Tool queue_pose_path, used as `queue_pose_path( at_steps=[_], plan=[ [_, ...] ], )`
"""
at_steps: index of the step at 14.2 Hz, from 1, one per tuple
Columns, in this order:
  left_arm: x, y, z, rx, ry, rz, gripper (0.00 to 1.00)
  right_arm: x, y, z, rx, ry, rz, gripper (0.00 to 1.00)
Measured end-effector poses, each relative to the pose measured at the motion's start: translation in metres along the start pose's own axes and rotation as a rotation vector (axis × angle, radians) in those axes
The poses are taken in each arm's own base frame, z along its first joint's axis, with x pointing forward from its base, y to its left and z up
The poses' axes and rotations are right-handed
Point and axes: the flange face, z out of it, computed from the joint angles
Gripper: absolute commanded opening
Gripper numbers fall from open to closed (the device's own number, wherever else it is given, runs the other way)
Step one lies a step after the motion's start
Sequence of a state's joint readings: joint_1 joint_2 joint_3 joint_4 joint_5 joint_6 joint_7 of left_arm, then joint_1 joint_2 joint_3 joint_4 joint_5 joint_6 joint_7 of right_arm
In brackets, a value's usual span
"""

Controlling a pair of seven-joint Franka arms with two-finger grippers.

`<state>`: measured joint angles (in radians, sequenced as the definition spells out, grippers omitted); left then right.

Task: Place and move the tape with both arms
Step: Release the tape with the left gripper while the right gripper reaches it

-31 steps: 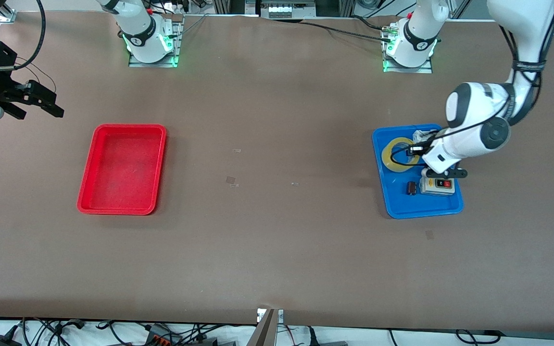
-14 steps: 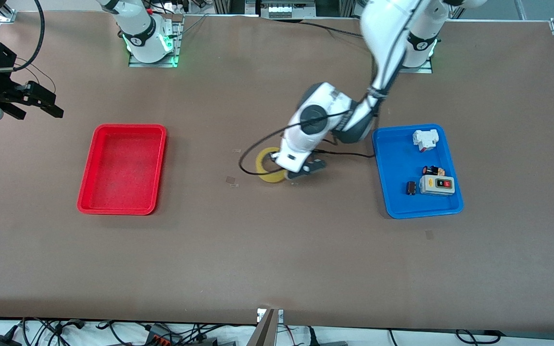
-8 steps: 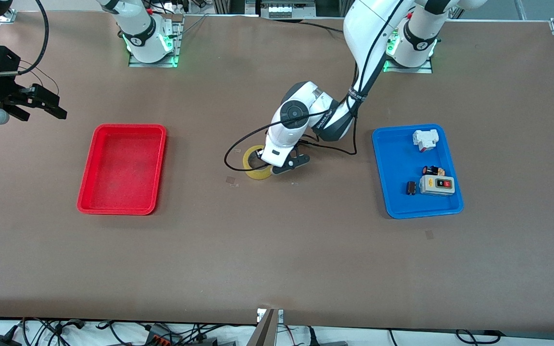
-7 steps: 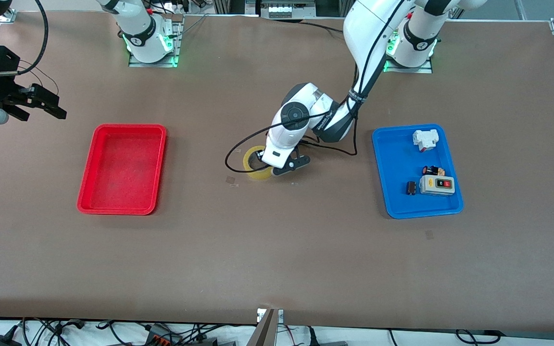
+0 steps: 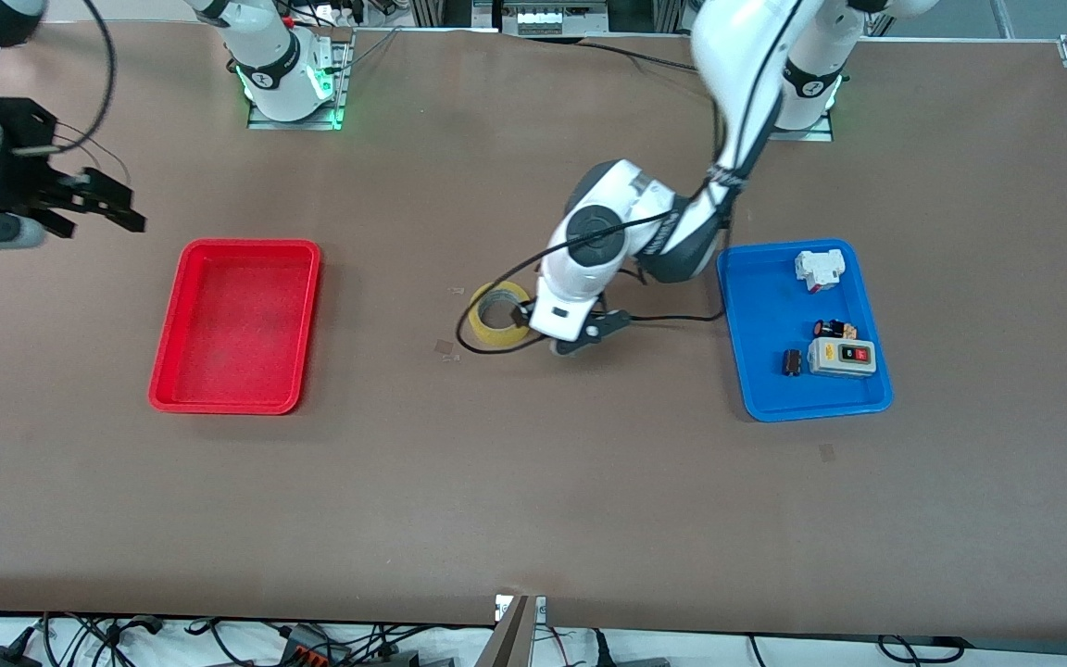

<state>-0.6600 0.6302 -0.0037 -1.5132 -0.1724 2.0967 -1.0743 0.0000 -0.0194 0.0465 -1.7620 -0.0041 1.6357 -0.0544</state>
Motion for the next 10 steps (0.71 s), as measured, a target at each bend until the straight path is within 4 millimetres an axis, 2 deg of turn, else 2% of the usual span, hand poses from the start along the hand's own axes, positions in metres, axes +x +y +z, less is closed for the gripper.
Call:
queue_pose_path(
  at_steps=[2,4,7,9,10],
  plan=[
    [0.031,-0.025,-0.04,0.036,0.03,-0.026,1.0,0.015,-0.037,0.03,0.006,-0.054,-0.063,1.0],
    [0.074,-0.06,-0.073,0.051,0.026,-0.024,1.0,0.036,-0.089,0.072,0.06,-0.095,-0.113,1.0],
    [0.13,-0.12,-0.117,0.105,0.025,0.0,1.0,0.062,-0.181,0.143,0.081,-0.093,-0.101,1.0],
    [0.159,-0.165,-0.148,0.141,0.021,0.052,1.0,0.066,-0.25,0.191,0.069,-0.071,-0.083,1.0],
    [0.174,-0.189,-0.164,0.137,0.018,0.086,1.0,0.064,-0.278,0.214,0.063,-0.062,-0.072,1.0]
  ],
)
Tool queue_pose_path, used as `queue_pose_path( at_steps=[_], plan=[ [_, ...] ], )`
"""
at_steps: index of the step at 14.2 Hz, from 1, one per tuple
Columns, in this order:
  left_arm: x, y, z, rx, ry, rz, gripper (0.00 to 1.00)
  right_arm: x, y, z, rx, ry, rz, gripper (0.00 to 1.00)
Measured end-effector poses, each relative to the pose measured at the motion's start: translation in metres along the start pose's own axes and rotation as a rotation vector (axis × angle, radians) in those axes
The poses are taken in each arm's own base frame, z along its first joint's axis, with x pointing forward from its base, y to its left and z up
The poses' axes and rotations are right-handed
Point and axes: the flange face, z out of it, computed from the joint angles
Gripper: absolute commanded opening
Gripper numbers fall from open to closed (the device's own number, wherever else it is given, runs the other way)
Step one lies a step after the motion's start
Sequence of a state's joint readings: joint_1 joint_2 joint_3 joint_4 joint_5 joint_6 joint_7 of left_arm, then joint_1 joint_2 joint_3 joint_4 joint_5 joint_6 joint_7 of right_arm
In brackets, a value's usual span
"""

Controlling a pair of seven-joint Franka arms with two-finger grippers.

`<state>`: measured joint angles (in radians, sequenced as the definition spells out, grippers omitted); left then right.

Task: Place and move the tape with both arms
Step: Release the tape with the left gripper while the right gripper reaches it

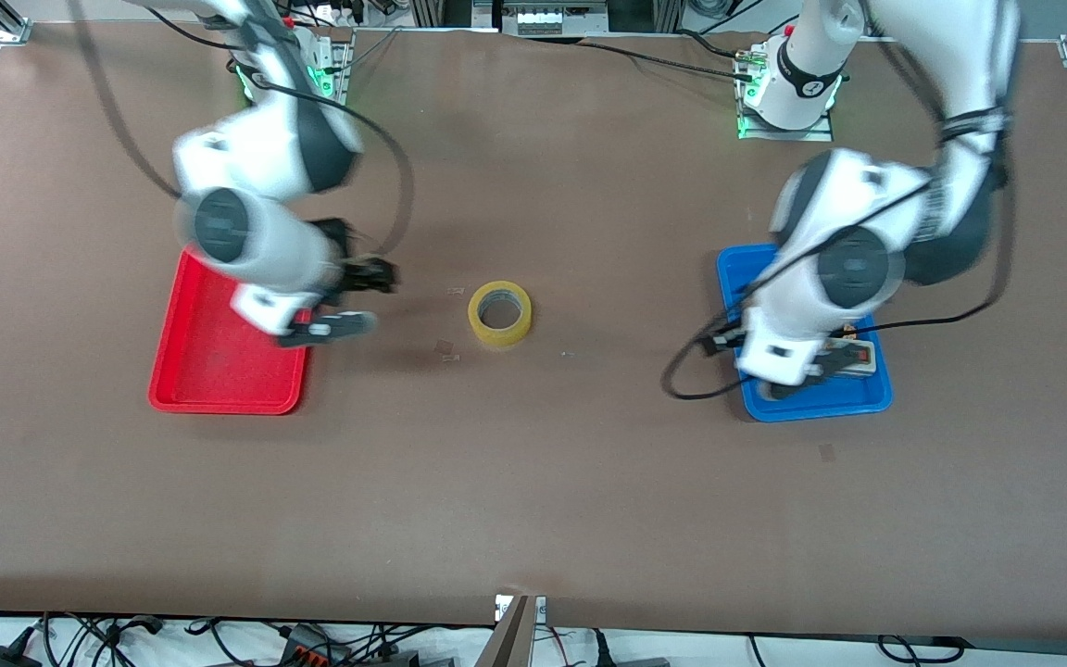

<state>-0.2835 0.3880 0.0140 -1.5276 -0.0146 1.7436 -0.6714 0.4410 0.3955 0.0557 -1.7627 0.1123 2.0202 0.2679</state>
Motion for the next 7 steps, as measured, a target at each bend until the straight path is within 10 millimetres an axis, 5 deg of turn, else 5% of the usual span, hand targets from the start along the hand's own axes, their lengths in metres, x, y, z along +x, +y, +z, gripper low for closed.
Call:
queue_pose_path(
  at_steps=[3,7],
  plan=[
    [0.02,-0.066,-0.034,-0.053,0.014,0.095,1.0,0.005,-0.055,0.054,-0.059,0.023,0.04,1.0],
    [0.013,-0.132,-0.081,-0.078,0.066,0.314,1.0,0.015,-0.095,0.092,-0.082,0.037,0.128,1.0]
  ],
)
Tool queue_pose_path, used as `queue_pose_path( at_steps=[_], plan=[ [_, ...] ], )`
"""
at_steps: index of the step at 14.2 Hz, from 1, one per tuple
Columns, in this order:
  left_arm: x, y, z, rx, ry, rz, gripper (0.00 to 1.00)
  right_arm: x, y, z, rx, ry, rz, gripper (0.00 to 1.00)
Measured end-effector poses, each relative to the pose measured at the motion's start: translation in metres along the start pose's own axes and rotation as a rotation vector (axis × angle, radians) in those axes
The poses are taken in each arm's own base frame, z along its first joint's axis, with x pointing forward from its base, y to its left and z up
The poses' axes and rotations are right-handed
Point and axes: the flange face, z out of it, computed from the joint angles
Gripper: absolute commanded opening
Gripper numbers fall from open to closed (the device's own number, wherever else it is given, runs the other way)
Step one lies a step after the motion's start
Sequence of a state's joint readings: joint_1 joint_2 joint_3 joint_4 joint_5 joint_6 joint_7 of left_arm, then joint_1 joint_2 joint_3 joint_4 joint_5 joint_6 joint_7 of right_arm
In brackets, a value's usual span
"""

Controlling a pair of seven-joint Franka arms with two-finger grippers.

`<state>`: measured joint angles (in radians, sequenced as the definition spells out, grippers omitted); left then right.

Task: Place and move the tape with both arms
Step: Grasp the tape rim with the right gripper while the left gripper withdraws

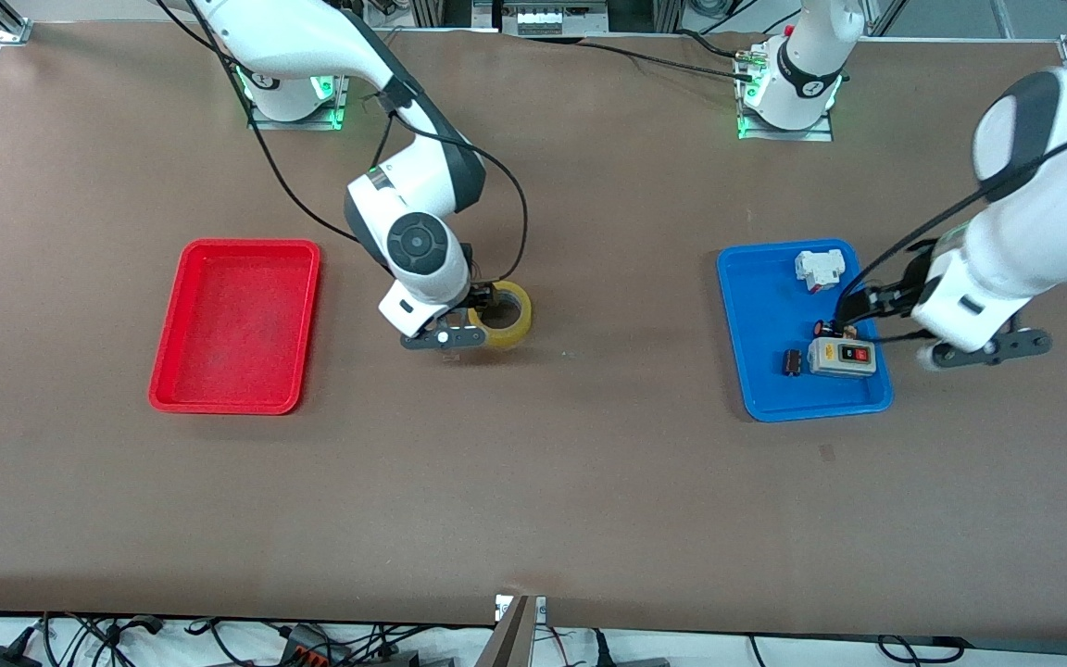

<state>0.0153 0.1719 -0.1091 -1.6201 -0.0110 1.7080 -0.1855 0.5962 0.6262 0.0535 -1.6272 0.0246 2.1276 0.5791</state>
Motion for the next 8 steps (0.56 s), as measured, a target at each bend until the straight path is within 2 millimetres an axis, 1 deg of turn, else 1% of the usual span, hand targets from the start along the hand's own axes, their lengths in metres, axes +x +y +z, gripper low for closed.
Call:
queue_pose_path(
  at_steps=[2,4,6,8],
  plan=[
    [-0.015,-0.022,-0.026,0.002,0.031,0.111,1.0,0.008,-0.003,0.007,0.019,0.03,0.015,1.0],
    [-0.026,-0.037,-0.047,0.013,0.066,0.204,1.0,0.011,-0.002,0.014,0.021,0.033,0.023,1.0],
    [-0.031,-0.037,-0.061,0.041,0.102,0.25,1.0,0.009,-0.005,0.021,0.017,0.026,0.02,1.0],
    [-0.034,-0.027,-0.074,0.076,0.153,0.282,1.0,0.005,-0.011,0.024,0.014,0.023,0.014,1.0]
  ],
)
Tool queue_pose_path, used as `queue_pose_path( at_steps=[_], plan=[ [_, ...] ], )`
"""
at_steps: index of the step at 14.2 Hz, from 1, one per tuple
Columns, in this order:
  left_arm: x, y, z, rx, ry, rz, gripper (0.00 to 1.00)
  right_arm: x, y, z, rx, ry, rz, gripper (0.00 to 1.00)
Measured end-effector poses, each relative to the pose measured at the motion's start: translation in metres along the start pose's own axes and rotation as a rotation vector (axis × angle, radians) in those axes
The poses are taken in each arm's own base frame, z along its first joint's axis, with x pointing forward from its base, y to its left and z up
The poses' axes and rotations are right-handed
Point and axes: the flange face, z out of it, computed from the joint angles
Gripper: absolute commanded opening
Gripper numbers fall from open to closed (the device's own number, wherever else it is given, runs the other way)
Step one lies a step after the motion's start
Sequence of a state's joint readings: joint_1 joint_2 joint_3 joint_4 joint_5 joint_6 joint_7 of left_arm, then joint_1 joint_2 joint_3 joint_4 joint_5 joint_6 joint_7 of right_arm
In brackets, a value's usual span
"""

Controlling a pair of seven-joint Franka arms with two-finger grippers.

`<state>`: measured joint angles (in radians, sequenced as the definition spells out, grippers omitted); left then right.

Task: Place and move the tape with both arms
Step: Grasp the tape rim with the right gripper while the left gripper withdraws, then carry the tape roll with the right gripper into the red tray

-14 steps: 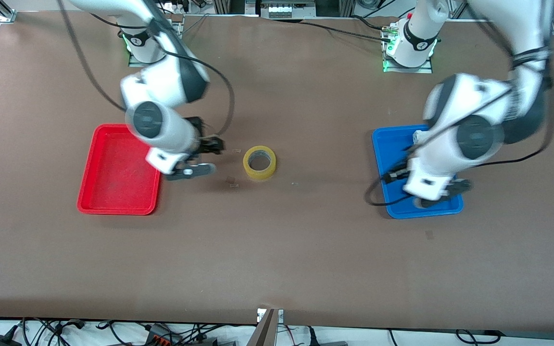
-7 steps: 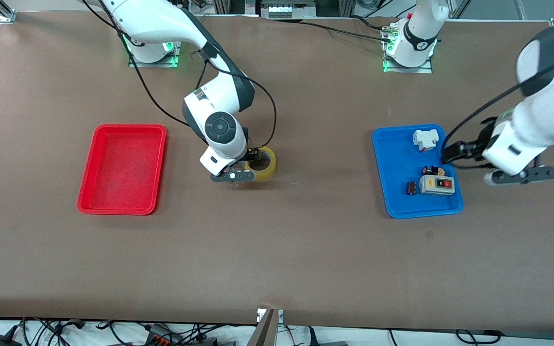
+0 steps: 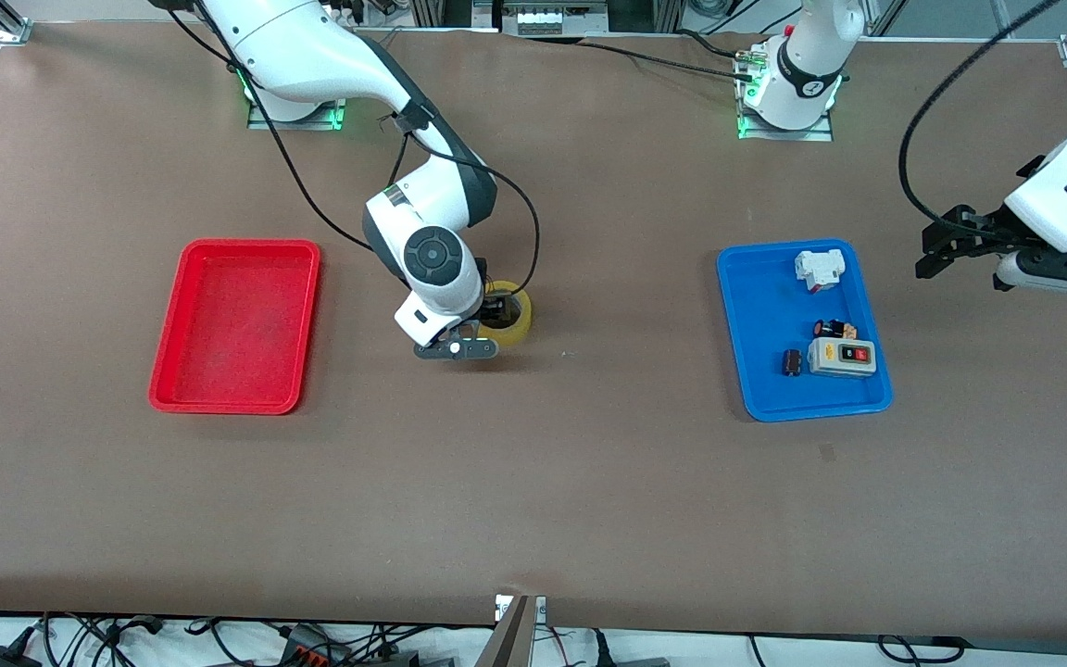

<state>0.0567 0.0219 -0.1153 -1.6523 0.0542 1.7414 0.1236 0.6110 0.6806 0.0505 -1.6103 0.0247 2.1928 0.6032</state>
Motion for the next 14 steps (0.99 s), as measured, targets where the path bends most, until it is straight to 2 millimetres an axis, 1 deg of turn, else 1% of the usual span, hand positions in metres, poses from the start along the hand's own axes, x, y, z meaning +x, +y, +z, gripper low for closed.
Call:
queue_pose_path(
  at_steps=[1,3,4,5,7,8,12,13,14],
  plan=[
    [-0.001,0.004,-0.004,0.008,0.007,0.008,1.0,-0.002,-0.003,0.001,-0.001,0.0,-0.004,1.0],
    [-0.005,0.001,-0.006,0.01,-0.005,0.004,1.0,-0.003,-0.005,0.001,-0.002,-0.001,-0.008,0.99],
    [-0.006,-0.001,-0.006,0.008,-0.015,0.0,1.0,-0.004,-0.005,0.002,-0.002,-0.002,-0.008,0.96],
    [-0.007,-0.001,-0.006,0.003,-0.02,-0.002,1.0,-0.004,-0.005,0.004,-0.004,-0.004,-0.008,0.89],
    [-0.008,0.004,-0.006,-0.003,-0.023,0.003,1.0,-0.004,-0.004,0.01,-0.008,-0.011,-0.007,0.63],
    [-0.008,0.006,-0.006,-0.005,-0.024,0.006,1.0,-0.004,-0.004,0.013,-0.011,-0.015,-0.007,0.48],
    [-0.008,0.008,-0.006,-0.023,-0.027,-0.018,1.0,-0.004,-0.004,0.015,-0.012,-0.018,-0.008,0.04],
    [-0.009,0.009,-0.005,-0.035,-0.036,-0.023,1.0,-0.003,-0.005,0.013,-0.01,-0.014,-0.008,0.0],
    [-0.011,0.009,-0.004,-0.048,-0.051,-0.028,1.0,-0.003,-0.005,0.014,-0.01,-0.015,-0.007,0.0]
  ],
)
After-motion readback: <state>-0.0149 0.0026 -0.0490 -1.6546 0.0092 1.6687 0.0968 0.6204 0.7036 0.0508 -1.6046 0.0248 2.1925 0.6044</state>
